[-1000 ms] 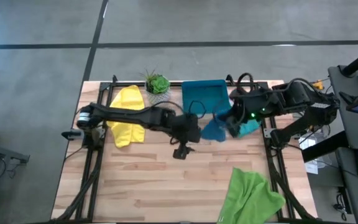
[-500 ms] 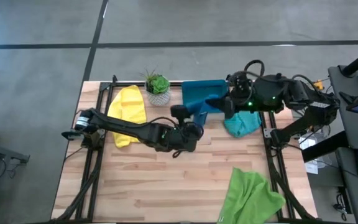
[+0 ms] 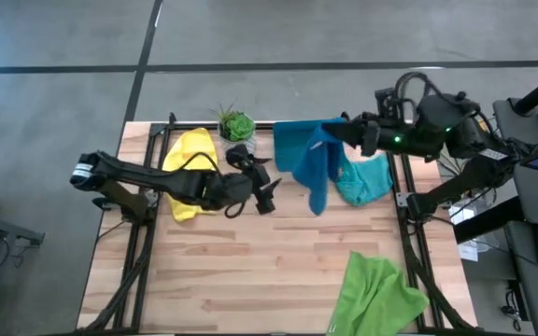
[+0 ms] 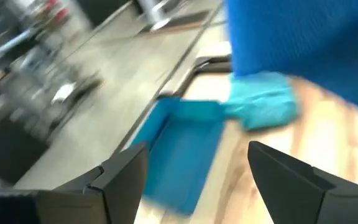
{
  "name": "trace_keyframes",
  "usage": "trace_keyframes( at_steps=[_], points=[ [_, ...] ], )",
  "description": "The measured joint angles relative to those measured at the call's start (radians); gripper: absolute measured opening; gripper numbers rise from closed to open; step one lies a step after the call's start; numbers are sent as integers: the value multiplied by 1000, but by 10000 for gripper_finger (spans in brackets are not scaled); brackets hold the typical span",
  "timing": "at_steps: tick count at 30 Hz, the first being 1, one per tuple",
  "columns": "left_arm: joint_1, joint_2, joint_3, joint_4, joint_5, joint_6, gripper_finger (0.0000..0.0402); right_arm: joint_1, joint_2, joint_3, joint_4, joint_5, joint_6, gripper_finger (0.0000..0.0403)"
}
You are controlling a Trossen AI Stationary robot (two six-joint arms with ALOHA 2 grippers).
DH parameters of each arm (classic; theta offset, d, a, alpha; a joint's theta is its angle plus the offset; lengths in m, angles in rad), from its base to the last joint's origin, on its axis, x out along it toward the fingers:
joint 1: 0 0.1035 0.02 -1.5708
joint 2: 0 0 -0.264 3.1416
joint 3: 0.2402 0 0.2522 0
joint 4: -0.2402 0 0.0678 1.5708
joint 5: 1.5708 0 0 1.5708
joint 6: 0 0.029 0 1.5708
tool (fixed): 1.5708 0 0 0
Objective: Fold microfiber towels
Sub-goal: Fold the dark blue microfiber towel into the dark blue bin
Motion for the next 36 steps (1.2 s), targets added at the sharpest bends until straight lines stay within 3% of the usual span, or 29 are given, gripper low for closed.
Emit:
trace_keyframes(
  at_steps=[3,8,12,23,36],
  points=[
    [-13,7,-26,97,38,159,262,-11,0,0,66,0,0,9],
    [-68,23,-25,377,-157,379,262,-26,-7,0,98,0,0,9],
    [-74,20,-24,590,-164,518,262,-29,-11,0,108,0,4,9],
    [-65,51,-14,643,-139,813,262,-59,-18,0,230,-6,4,9],
    [-64,159,5,949,-83,1202,262,-58,-17,0,332,-16,15,9]
  ],
)
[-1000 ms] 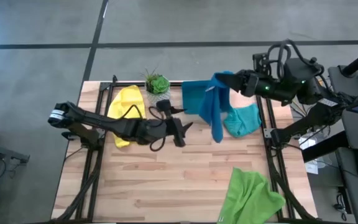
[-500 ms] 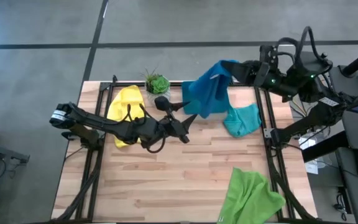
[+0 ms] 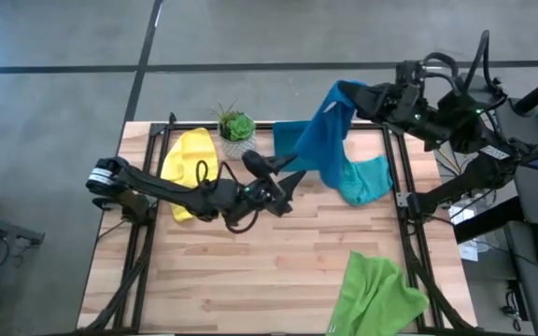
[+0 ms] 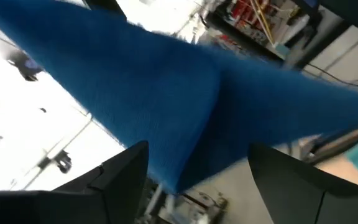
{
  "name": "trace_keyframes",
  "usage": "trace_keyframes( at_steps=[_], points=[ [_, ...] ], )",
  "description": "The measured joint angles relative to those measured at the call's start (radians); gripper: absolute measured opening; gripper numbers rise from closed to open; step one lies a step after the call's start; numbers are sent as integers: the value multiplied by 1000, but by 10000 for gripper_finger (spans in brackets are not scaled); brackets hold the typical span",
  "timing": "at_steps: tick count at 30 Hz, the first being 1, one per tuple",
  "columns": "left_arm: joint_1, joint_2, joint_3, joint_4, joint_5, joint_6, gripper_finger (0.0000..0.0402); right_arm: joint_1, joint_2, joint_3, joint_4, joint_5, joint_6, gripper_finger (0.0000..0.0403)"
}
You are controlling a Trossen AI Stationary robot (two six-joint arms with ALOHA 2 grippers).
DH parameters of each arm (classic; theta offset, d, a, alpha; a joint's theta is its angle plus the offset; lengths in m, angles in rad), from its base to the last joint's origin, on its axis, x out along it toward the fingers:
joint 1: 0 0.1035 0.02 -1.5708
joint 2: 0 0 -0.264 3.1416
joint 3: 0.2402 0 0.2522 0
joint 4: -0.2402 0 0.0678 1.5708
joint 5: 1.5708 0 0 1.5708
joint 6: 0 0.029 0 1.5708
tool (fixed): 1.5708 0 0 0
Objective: Fold microfiber towels
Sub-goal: Fold the dark blue microfiber towel into the dark blue bin
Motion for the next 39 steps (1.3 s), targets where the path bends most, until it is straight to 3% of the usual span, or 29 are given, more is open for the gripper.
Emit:
trace_keyframes(
  at_steps=[5,10,27,39],
  points=[
    [0,39,17,144,1,118,262,0,0,0,0,0,0,9],
    [13,56,17,152,5,176,262,0,0,0,0,0,0,9],
    [80,60,21,150,56,177,262,0,19,0,32,-18,13,9],
    [82,60,88,155,56,178,262,0,33,0,51,-27,14,9]
  ],
)
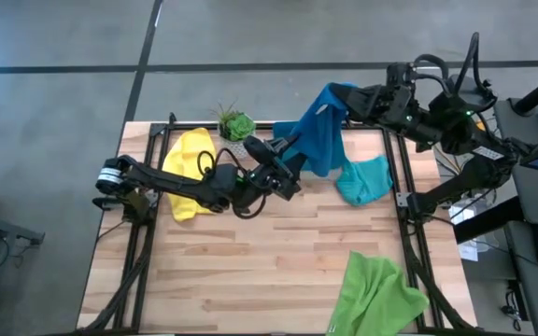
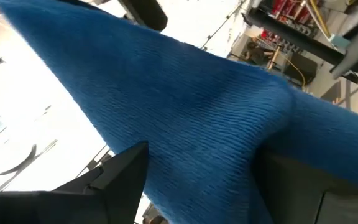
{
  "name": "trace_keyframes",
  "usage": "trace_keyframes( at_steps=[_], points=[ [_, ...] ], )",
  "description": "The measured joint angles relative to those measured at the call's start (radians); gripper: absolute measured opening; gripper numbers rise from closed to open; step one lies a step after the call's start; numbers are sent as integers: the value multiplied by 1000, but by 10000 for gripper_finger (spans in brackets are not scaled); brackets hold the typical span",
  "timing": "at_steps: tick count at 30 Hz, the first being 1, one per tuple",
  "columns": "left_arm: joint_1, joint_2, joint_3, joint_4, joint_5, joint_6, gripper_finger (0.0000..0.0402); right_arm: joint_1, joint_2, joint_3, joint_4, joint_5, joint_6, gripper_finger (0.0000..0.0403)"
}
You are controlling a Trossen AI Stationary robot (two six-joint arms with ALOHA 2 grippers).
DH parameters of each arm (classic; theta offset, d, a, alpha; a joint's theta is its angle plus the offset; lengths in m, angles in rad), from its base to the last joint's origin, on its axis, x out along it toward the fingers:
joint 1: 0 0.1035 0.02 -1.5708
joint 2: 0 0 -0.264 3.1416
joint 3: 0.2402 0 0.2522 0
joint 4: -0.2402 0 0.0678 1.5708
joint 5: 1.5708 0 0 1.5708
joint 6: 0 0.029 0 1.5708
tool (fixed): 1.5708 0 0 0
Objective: Fold microfiber towels
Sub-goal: Fold the dark blue microfiber towel into the dark blue bin
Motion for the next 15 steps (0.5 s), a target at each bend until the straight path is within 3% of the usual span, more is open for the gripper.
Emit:
trace_keyframes(
  at_steps=[10,15],
  points=[
    [-20,-2,31,1,-16,47,262,0,-2,0,-1,4,-39,9],
    [-58,-2,31,32,-74,43,262,-17,-15,0,-6,5,-86,9]
  ],
)
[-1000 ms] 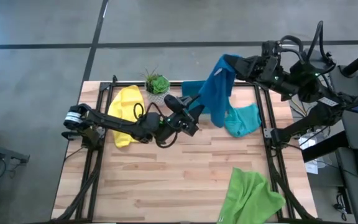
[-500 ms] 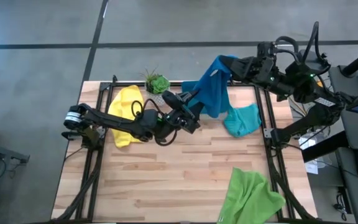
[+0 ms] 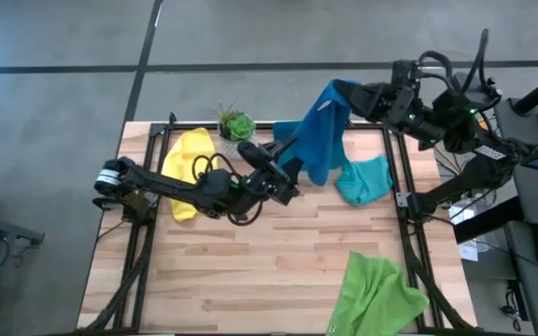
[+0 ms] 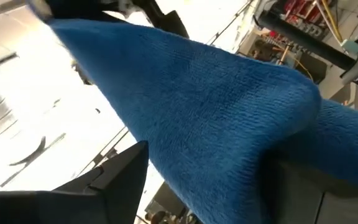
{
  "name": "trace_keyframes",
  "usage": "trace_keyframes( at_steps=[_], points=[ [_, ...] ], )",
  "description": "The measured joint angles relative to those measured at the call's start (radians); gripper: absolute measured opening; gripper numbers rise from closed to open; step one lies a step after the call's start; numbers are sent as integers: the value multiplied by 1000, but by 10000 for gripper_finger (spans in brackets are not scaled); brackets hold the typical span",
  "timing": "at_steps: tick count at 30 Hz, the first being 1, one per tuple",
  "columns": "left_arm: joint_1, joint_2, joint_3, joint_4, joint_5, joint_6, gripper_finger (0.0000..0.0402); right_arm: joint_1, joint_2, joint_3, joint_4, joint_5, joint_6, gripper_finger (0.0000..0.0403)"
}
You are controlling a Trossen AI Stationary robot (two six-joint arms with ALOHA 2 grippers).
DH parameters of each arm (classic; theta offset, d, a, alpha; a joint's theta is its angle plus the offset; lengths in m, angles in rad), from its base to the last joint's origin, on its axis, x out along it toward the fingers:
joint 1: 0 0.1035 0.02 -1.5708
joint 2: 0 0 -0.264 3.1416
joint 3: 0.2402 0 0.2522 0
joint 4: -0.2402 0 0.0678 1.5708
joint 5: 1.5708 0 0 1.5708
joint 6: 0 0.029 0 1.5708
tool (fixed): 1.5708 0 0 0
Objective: Fold microfiber towels
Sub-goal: Fold the dark blue microfiber towel into the dark blue bin
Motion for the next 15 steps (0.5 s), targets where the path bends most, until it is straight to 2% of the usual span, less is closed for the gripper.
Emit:
trace_keyframes(
  at_steps=[3,6,15],
  points=[
    [-8,-1,0,7,-28,-2,252,-13,-7,0,-1,0,-5,9],
    [-8,-1,0,10,-63,-43,216,-18,-7,0,-4,0,-7,9],
    [-8,-1,0,5,-84,-52,18,-18,12,0,-5,0,-7,9]
  ],
)
